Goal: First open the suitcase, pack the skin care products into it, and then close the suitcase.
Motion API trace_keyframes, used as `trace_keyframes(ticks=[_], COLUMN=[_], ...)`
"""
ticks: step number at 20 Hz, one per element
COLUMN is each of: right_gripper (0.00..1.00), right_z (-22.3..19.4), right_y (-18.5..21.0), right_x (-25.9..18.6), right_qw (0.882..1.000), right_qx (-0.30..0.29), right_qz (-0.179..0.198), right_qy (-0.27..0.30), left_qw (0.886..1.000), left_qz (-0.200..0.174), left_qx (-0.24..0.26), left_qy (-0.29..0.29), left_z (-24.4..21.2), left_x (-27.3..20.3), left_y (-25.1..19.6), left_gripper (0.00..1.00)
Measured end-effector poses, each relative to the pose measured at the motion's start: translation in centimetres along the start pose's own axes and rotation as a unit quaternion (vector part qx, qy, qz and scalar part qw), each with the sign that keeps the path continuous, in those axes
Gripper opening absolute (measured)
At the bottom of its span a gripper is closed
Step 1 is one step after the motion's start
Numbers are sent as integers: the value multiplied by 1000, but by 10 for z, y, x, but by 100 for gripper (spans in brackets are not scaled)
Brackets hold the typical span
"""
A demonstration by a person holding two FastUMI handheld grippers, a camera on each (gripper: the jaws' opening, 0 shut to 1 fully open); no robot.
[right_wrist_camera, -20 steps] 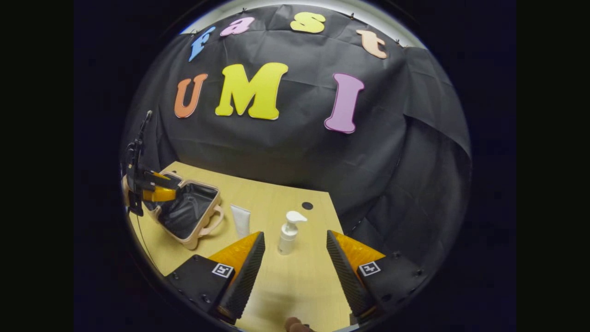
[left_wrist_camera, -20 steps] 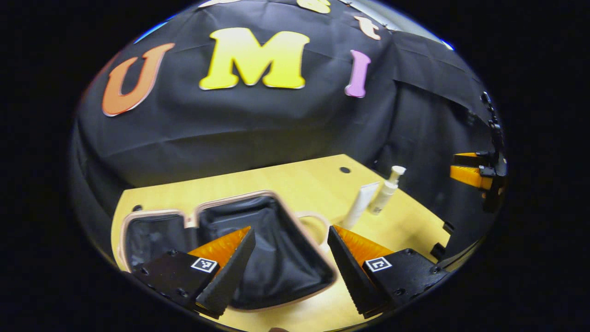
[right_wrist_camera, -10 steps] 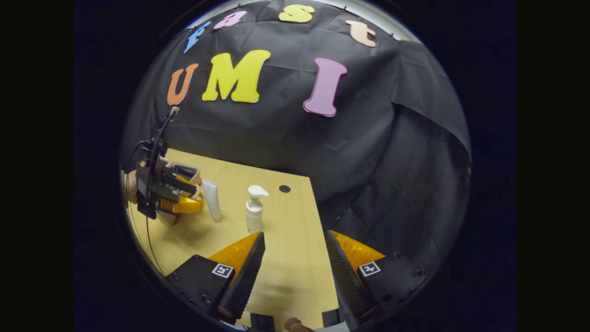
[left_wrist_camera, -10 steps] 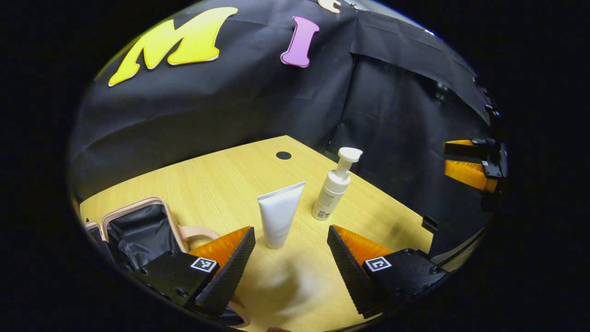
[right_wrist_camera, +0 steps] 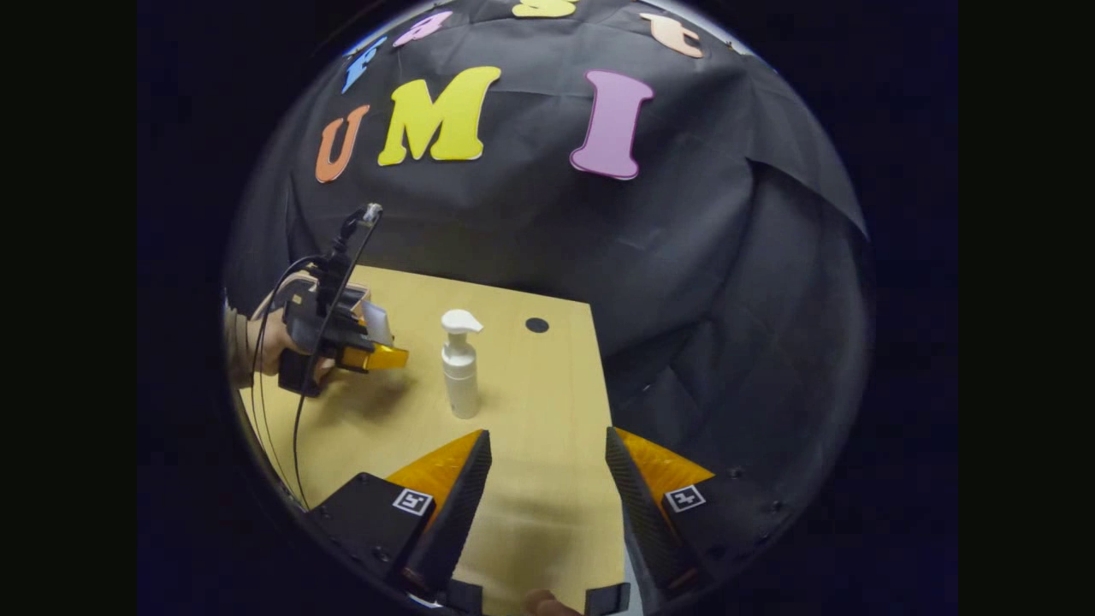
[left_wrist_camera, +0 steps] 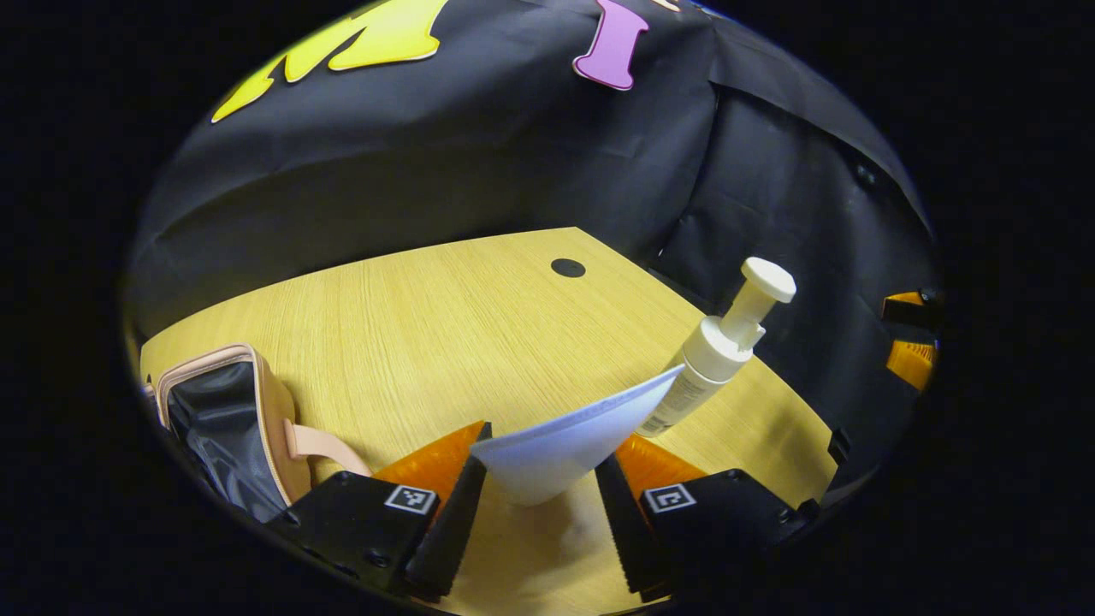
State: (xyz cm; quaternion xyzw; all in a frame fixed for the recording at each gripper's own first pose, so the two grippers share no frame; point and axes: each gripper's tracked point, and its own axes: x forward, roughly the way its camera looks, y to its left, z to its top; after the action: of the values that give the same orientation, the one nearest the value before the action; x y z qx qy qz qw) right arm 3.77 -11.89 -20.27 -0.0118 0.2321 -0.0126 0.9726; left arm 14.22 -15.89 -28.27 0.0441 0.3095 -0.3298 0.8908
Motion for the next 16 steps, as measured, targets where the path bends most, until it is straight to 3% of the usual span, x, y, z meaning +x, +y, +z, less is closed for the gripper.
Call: trace_keyframes(ticks=[2, 3, 4, 8, 11, 12, 13, 16], right_gripper=[80, 80, 80, 79, 80, 80, 80, 78], right_z=[5, 8, 9, 32, 40, 38, 34, 21], right_y=[13, 20, 27, 62, 80, 86, 93, 105], right_x=[20, 30, 40, 74, 109, 119, 128, 153], right_qw=[1000, 999, 999, 994, 993, 993, 992, 992], right_qx=[8, 11, 15, 51, 51, 54, 58, 60], right_qz=[26, 38, 49, 98, 106, 109, 115, 113], right_qy=[0, 0, 1, -2, -4, 1, 7, 17], left_qw=[1000, 1000, 1000, 999, 999, 999, 999, 999], left_qz=[5, -3, -7, -18, -18, -15, -10, 16], left_qx=[-5, -6, -11, -30, -15, -8, -4, -12], left_qy=[6, 14, 26, 40, 40, 40, 39, 40], left_z=[-3, -6, -10, -15, -19, -21, -25, -39], left_x=[-1, -3, -6, -40, -79, -90, -103, -140], left_y=[-2, -8, -13, -48, -75, -80, -85, -88], left_gripper=[63, 69, 59, 55, 54, 60, 53, 53])
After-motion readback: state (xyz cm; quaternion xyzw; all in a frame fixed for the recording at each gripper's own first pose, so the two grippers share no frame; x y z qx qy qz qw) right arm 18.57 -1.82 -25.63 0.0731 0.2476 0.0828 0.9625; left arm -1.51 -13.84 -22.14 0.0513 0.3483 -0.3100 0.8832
